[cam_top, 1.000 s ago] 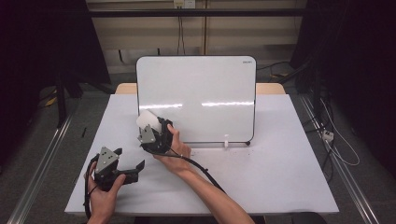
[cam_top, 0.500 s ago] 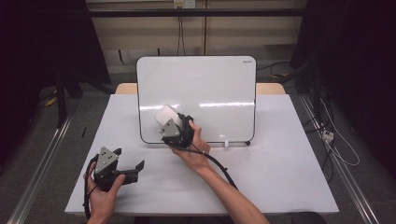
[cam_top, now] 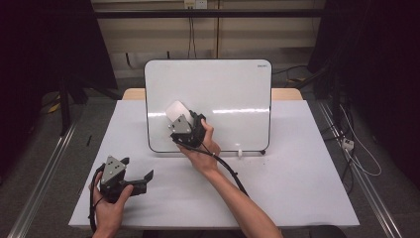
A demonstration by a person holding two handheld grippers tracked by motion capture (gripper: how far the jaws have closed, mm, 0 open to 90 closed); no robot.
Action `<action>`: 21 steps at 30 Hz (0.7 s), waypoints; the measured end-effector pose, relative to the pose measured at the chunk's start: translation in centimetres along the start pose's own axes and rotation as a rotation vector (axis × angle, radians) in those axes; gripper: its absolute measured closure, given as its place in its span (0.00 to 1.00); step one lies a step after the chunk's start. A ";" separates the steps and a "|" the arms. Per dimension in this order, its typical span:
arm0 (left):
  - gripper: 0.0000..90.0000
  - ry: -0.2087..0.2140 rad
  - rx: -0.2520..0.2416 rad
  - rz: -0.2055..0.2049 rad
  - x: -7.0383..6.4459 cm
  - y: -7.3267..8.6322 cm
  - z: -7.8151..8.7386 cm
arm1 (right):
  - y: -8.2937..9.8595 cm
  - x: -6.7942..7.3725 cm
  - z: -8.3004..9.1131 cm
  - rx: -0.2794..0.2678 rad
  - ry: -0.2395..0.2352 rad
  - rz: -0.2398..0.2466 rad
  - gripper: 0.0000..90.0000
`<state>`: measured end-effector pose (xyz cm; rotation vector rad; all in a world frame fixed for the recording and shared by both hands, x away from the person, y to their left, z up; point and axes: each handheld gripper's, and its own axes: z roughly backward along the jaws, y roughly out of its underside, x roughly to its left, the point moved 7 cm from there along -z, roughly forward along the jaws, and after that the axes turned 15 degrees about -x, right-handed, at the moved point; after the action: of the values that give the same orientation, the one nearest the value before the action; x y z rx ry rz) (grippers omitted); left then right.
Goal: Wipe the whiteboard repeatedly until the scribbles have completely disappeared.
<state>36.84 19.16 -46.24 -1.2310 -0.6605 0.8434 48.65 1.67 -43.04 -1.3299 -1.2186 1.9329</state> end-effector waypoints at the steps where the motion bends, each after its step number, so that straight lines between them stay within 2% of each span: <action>1: 0.07 0.000 0.001 -0.001 0.0 0.0 0.0 | -0.1 0.2 -0.2 -0.002 0.001 -0.002 0.35; 5: 0.07 0.002 0.000 0.000 -0.1 0.0 0.0 | -0.6 1.2 -0.6 -0.010 -0.005 0.019 0.35; 10: 0.07 0.002 0.005 -0.007 0.0 0.0 0.0 | -0.3 2.9 -0.3 0.001 -0.091 0.121 0.35; 12: 0.07 0.003 0.001 -0.006 0.0 0.0 0.0 | -0.1 3.3 -0.2 0.005 -0.105 0.144 0.35; 21: 0.07 0.005 0.007 -0.008 -0.1 0.0 -0.1 | 0.1 4.9 0.0 0.005 -0.140 0.170 0.35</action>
<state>36.85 18.98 -46.31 -1.2227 -0.6576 0.8352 46.72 5.46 -45.46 -1.3530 -1.1983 2.1785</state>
